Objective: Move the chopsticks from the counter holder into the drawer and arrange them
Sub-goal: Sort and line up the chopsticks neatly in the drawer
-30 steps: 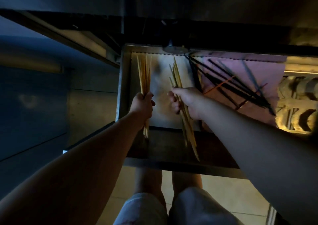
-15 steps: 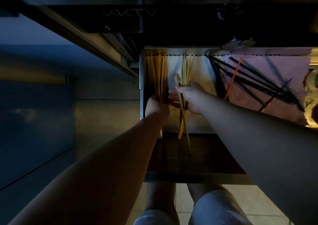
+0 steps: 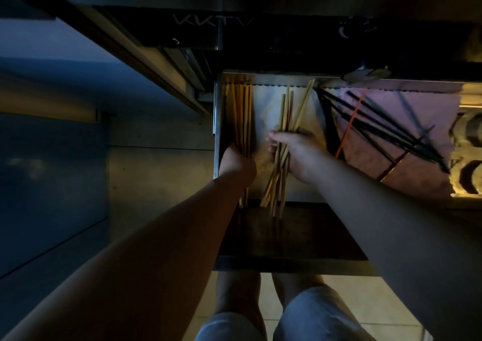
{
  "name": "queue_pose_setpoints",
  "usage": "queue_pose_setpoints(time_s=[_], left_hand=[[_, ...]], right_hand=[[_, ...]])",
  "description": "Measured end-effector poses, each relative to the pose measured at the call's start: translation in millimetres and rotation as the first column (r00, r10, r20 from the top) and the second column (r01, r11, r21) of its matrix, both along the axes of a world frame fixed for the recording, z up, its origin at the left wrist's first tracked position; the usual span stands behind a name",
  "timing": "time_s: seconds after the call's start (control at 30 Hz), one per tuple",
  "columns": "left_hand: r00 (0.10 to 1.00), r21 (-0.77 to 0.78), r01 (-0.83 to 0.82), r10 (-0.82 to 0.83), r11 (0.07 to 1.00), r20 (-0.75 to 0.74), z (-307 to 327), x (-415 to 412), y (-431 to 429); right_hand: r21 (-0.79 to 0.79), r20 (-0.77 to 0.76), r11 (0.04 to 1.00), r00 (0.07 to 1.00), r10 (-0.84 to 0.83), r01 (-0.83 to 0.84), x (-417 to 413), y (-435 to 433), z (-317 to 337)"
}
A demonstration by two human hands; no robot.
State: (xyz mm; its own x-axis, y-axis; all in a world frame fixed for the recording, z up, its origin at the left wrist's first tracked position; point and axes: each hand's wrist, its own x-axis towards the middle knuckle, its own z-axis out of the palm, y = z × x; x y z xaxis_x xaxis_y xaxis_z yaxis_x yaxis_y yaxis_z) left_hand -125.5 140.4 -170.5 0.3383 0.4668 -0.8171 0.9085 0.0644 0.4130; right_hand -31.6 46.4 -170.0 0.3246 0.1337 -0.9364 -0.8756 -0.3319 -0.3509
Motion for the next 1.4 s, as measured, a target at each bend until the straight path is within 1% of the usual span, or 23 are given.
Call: queue_pose_setpoints(time_s=[0.07, 0.1, 0.17, 0.23, 0.3, 0.33, 0.4, 0.43, 0.5, 0.57, 0.63, 0.67, 0.73, 0.8, 0.83, 0.9, 0.97, 1.0, 1.07, 1.2, 1.23, 1.33, 1.4], left_hand=[[1.000, -0.003, 0.003, -0.003, 1.000, 0.001, -1.0, -0.5, 0.4], [1.000, -0.005, 0.003, -0.003, 1.000, -0.002, -1.4, -0.6, 0.8], [1.000, -0.013, -0.004, 0.004, 1.000, 0.000, -1.8, -0.7, 1.9], [1.000, -0.026, -0.016, 0.016, 1.000, 0.006, -1.8, -0.6, 2.5], [1.000, -0.036, -0.021, 0.022, 0.999, 0.023, -2.5, -1.0, 2.2], [0.999, -0.032, -0.021, 0.022, 0.999, 0.035, -2.7, -1.4, 1.6], [0.998, -0.017, -0.014, 0.015, 1.000, 0.054, -3.0, -1.7, 0.8], [0.998, -0.005, -0.010, 0.010, 1.000, 0.056, -2.9, -1.8, 0.4], [1.000, 0.039, -0.004, 0.003, 0.999, 0.029, -0.8, -1.3, -1.3], [1.000, 0.090, 0.006, -0.004, 0.996, -0.023, 1.5, 0.5, -5.1], [0.997, 0.113, 0.062, -0.057, 0.992, -0.053, 4.9, 3.1, -10.6], [0.991, 0.121, 0.126, -0.119, 0.985, -0.064, 5.9, 4.3, -12.8], [0.935, 0.118, 0.350, -0.338, 0.929, -0.109, 5.9, 6.4, -13.0], [0.818, 0.095, 0.571, -0.555, 0.816, -0.152, 2.7, 5.7, -9.8], [0.757, 0.089, 0.649, -0.630, 0.755, -0.172, 1.0, 4.6, -8.6], [0.656, 0.097, 0.752, -0.728, 0.652, -0.200, -2.8, 0.8, -9.0], [0.609, 0.110, 0.792, -0.764, 0.601, -0.213, -6.3, -3.2, -11.9], [0.606, 0.108, 0.794, -0.765, 0.599, -0.218, -8.0, -4.4, -13.0], [0.633, 0.089, 0.770, -0.740, 0.632, -0.227, -9.9, -4.6, -13.3], [0.644, 0.142, 0.764, -0.728, 0.630, -0.237, -10.6, -2.5, -13.4], [0.647, 0.126, 0.760, -0.724, 0.637, -0.241, -10.4, -1.8, -13.9], [0.685, 0.067, 0.715, -0.679, 0.696, -0.264, -8.7, 1.5, -15.2], [0.705, 0.096, 0.698, -0.658, 0.709, -0.265, -7.5, 3.6, -15.4]], right_hand=[[0.057, -0.033, 0.998, 0.999, 0.029, -0.028, -2.3, -4.6, 2.6], [0.064, -0.030, 0.998, 1.000, -0.002, 0.003, -2.0, -4.2, 3.4], [0.035, -0.012, 0.996, 0.996, -0.084, 0.084, 0.5, 2.5, 3.3], [-0.012, 0.011, 0.997, 0.997, -0.072, 0.072, 2.9, 10.8, 0.3], [-0.055, 0.027, 0.998, 0.999, 0.020, -0.019, 1.6, 18.4, -5.9], [-0.093, 0.036, 0.991, 0.994, 0.099, -0.095, 0.0, 20.6, -10.7], [-0.187, 0.053, 0.952, 0.965, 0.257, -0.243, -1.6, 24.5, -18.0], [-0.220, 0.069, 0.936, 0.953, 0.296, -0.275, -1.3, 26.1, -20.2], [-0.270, 0.148, 0.922, 0.934, 0.325, -0.277, -0.4, 27.6, -25.6], [-0.370, 0.274, 0.894, 0.890, 0.365, -0.252, 0.2, 24.1, -31.8], [-0.428, 0.372, 0.874, 0.836, 0.403, -0.231, -2.8, 17.7, -34.7], [-0.441, 0.405, 0.867, 0.810, 0.423, -0.232, -5.4, 14.2, -36.2], [-0.457, 0.449, 0.854, 0.764, 0.463, -0.249, -8.4, 8.3, -39.6], [-0.473, 0.452, 0.832, 0.731, 0.512, -0.290, -9.3, 5.9, -40.9], [-0.482, 0.447, 0.817, 0.713, 0.541, -0.317, -9.0, 5.9, -41.1], [-0.489, 0.445, 0.796, 0.683, 0.579, -0.357, -9.0, 6.8, -42.5], [-0.503, 0.446, 0.780, 0.660, 0.604, -0.372, -9.7, 7.6, -43.4], [-0.514, 0.447, 0.769, 0.647, 0.618, -0.380, -10.1, 7.9, -43.3], [-0.525, 0.443, 0.751, 0.625, 0.643, -0.401, -10.2, 7.9, -43.6], [-0.480, 0.440, 0.770, 0.643, 0.626, -0.420, -8.6, 6.2, -43.5], [-0.477, 0.436, 0.766, 0.641, 0.632, -0.431, -8.4, 5.9, -43.3], [-0.484, 0.424, 0.745, 0.621, 0.659, -0.460, -7.7, 5.4, -43.3], [-0.486, 0.425, 0.738, 0.611, 0.667, -0.467, -6.9, 4.7, -43.4]])
